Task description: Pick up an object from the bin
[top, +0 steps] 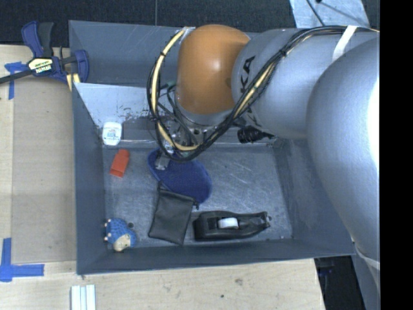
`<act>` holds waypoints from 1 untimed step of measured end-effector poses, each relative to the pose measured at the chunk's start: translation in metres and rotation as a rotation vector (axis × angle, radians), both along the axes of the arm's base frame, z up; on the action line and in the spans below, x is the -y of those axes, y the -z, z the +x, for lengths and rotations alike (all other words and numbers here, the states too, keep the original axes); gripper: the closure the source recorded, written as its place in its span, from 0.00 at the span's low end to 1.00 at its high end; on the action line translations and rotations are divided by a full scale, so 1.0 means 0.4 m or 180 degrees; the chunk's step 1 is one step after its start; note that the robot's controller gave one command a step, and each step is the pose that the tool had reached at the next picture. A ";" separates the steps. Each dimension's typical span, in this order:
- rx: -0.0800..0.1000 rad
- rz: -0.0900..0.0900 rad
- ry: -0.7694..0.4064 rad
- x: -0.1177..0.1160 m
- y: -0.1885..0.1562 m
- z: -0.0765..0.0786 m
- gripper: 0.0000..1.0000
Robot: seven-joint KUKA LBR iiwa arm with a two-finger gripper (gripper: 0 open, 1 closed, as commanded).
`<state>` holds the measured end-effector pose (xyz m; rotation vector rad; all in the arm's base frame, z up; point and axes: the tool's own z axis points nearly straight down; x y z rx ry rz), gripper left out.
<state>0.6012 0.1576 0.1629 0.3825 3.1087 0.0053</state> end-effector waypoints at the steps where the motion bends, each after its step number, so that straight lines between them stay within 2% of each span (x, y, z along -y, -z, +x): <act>1: 0.0004 0.0003 0.0043 -0.015 -0.182 -0.020 1.00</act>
Offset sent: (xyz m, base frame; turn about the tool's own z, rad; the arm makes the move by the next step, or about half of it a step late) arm -0.0104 0.0057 0.0674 0.0162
